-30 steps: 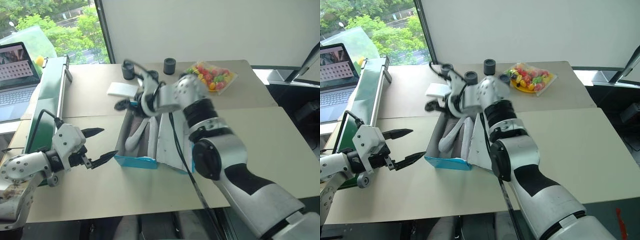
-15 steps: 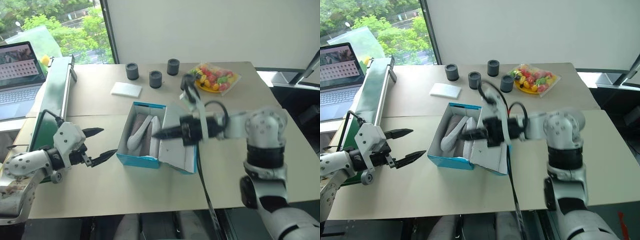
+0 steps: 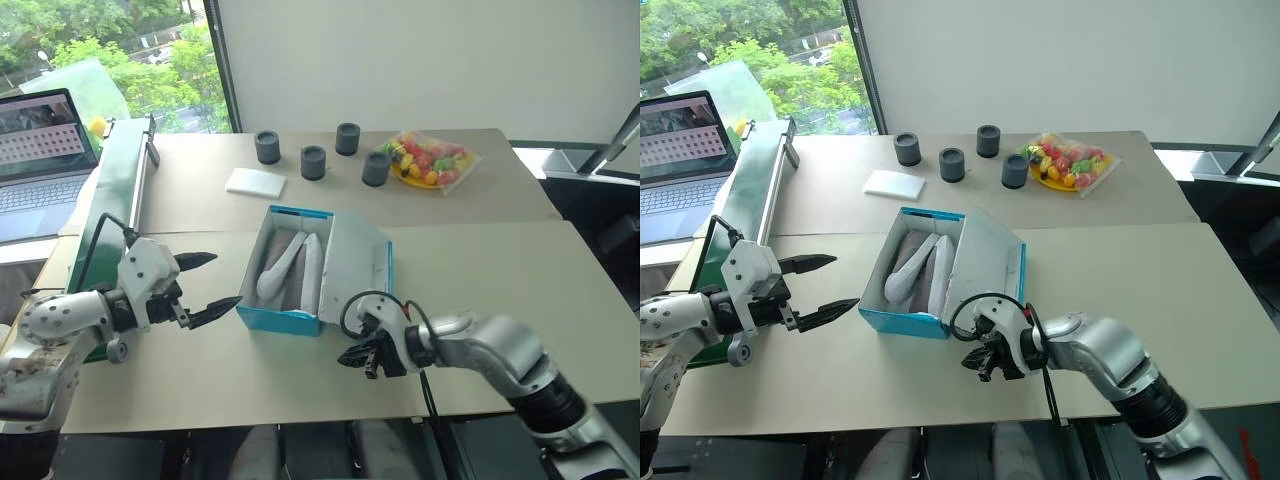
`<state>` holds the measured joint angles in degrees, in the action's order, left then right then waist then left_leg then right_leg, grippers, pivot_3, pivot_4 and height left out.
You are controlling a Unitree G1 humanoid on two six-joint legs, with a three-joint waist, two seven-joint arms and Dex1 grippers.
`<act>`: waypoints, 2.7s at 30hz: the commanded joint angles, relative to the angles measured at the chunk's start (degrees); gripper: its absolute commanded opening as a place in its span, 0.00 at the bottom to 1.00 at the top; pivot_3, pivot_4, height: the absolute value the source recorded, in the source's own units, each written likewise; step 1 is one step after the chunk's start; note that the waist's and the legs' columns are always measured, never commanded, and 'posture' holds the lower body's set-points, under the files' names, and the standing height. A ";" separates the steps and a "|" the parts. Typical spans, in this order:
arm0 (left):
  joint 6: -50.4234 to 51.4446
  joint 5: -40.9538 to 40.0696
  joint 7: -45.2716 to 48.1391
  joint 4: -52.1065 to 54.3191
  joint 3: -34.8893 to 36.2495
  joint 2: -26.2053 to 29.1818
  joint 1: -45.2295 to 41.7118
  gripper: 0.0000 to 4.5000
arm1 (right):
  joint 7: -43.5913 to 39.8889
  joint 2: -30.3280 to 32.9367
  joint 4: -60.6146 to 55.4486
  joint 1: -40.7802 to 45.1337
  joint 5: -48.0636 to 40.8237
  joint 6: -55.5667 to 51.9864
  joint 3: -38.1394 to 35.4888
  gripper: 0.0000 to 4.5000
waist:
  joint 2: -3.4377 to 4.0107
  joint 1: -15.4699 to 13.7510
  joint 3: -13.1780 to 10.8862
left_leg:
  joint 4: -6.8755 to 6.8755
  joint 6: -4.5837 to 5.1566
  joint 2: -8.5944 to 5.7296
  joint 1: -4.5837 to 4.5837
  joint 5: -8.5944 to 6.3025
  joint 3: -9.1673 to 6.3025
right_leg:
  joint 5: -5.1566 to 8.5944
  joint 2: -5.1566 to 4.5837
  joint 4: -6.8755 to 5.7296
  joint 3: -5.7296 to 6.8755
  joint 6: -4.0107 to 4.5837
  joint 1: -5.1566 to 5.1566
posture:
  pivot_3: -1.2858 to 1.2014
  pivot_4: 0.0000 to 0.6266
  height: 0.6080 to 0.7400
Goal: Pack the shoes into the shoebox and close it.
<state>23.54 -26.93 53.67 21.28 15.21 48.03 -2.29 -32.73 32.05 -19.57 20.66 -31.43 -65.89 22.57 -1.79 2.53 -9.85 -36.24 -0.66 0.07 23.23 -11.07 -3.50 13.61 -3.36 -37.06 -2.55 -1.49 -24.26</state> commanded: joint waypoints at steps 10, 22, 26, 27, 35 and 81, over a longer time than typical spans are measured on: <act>-1.13 0.52 2.19 -2.62 -1.84 0.90 -4.80 1.00 | 35.76 -17.66 8.86 -18.96 18.21 17.61 -18.72 0.01 | -0.26 -0.64 0.36 | -0.03 -0.45 0.65 -1.20 -0.26 0.38 | 0.34 -0.02 0.46 0.02 0.21 1.24 | 0.52 0.24 0.89; -1.30 0.58 1.61 -2.29 -3.53 -0.26 -5.89 1.00 | 36.52 -40.06 17.11 -17.32 -10.11 30.70 -45.69 0.01 | -0.44 -2.02 0.74 | -0.07 -0.07 0.84 -0.68 -0.03 0.86 | 0.17 -0.15 1.00 0.01 -0.13 1.33 | 0.52 0.24 0.89; -1.18 0.78 0.96 -2.05 -3.60 -0.59 -5.75 1.00 | 33.49 -42.84 17.12 -13.59 -31.10 29.88 -51.75 0.01 | -0.42 -1.69 0.72 | -0.05 -0.06 0.89 -0.66 -0.03 0.87 | 0.18 -0.11 1.01 0.00 -0.10 1.36 | 0.52 0.24 0.89; -1.22 0.88 0.81 -2.01 -3.63 -0.63 -5.68 1.00 | 33.27 -43.05 16.82 -13.22 -34.96 29.37 -52.12 0.01 | -0.43 -1.57 0.73 | -0.05 -0.06 0.89 -0.60 -0.03 0.89 | 0.17 -0.10 1.01 0.00 -0.11 1.30 | 0.52 0.24 0.89; -0.67 1.09 -1.05 0.15 -2.88 -1.38 -3.55 1.00 | 25.04 -37.80 2.21 -7.67 -47.57 26.07 -40.42 0.01 | 0.49 0.57 0.18 | 0.25 -0.03 0.88 0.04 -0.03 0.99 | -0.13 0.15 0.50 -0.12 -0.05 0.25 | 0.52 0.24 0.89; 11.27 -7.80 -26.40 15.63 10.31 -15.30 6.09 1.00 | 2.57 -22.72 37.25 35.56 -0.59 27.52 -30.39 0.01 | 0.22 -0.65 0.26 | 0.03 -0.06 0.78 0.21 -0.05 0.87 | -0.08 0.06 -0.06 0.11 0.24 -0.03 | 0.52 0.24 0.89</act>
<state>34.07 -33.07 31.54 34.25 23.26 33.95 4.57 -32.04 7.29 22.52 56.41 -32.28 -37.82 -5.64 -1.57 1.88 -9.60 -36.22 -0.75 0.84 23.51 -11.14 -2.67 13.53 -3.34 -37.07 -2.38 -1.27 -24.29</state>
